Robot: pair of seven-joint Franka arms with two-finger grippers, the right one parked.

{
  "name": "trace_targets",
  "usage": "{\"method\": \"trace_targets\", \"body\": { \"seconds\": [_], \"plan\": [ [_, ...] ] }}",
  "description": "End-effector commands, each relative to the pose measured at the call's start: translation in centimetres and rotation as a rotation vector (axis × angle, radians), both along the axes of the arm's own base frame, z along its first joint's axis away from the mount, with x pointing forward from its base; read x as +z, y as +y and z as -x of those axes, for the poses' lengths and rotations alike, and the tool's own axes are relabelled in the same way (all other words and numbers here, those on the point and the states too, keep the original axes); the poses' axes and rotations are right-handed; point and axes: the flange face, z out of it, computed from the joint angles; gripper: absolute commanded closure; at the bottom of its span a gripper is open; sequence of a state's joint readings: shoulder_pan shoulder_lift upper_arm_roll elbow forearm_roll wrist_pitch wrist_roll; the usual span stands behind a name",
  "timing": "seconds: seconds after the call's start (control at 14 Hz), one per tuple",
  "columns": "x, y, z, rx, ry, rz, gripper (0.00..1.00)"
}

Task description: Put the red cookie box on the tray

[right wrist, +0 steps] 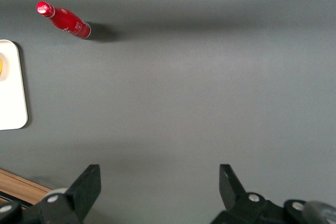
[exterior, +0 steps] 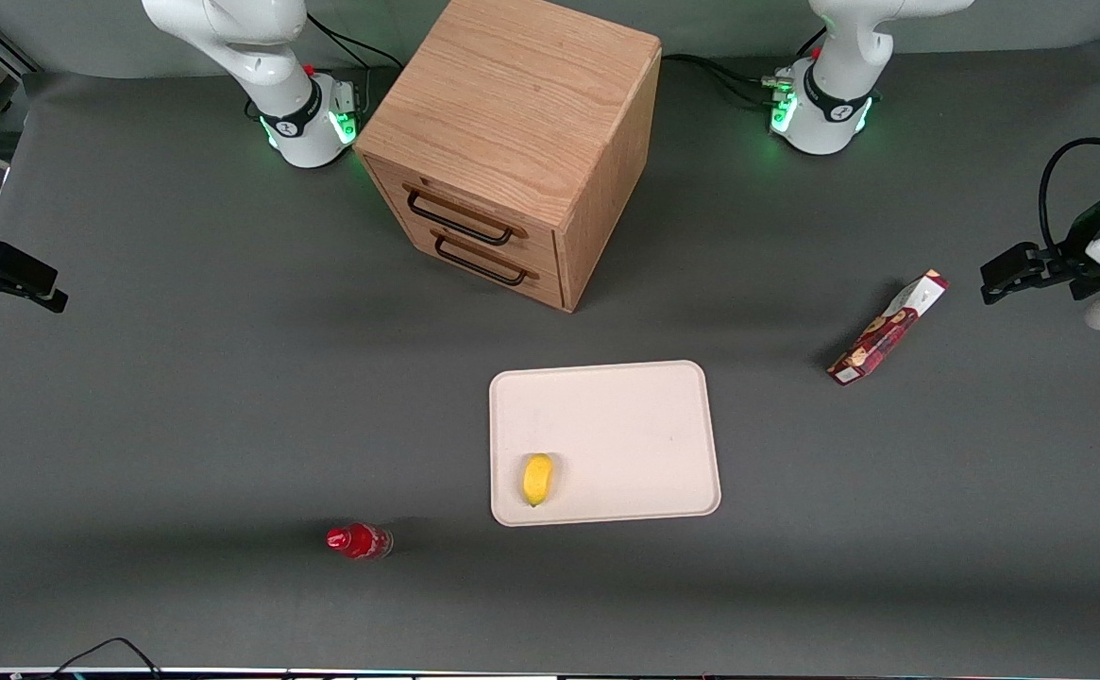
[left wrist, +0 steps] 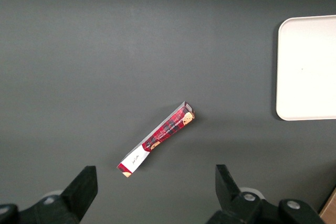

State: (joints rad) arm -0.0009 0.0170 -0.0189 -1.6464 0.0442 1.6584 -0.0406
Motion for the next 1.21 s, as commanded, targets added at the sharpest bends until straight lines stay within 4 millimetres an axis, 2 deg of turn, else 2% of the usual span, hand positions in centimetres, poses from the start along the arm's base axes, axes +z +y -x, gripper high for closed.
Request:
{"method": "trace_targets", "body": {
  "seconds": [0.0, 0.36, 0.5, 0.71, 0.79, 0.86, 0.93, 1.07, 1.14],
  "plan": [
    [0.4, -0.2, -0.3, -0.016, 0.008, -0.005, 0.00],
    [0.3, -0.2, -0.3, -0.017, 0.011, -0.005, 0.00],
    [0.0, -1.3, -0.4, -0.034, 0.015, -0.005, 0.00],
    [0.0, -1.7, -0.4, -0.045, 0.017, -0.005, 0.00],
    [-0.3, -2.0, -0.3, -0.057, 0.025, -0.010, 0.00],
    [-0.6, -2.9, 0.0, -0.126, 0.055, -0.013, 0.00],
    [-1.2, -2.9, 0.2, -0.210, 0.080, -0.010, 0.00],
    [-2.5, -2.0, 0.6, -0.314, 0.117, -0.002, 0.00],
    [-4.2, -1.5, 1.2, -0.333, 0.141, 0.005, 0.00]
  ]
}}
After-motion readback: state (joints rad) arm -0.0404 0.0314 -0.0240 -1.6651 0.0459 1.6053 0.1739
